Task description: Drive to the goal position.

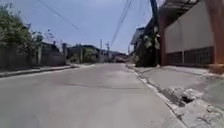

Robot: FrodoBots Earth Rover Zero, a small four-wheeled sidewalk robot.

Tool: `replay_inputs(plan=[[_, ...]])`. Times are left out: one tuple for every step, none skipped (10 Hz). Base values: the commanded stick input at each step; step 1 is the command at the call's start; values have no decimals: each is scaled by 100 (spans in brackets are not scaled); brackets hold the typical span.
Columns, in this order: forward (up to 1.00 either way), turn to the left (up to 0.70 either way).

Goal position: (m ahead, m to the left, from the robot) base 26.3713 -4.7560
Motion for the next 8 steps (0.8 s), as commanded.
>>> replay_inputs(plan=[[100, 0], [100, 0], [100, 0], [100, -11], [100, -38], [100, -40], [100, -39], [100, -35]])
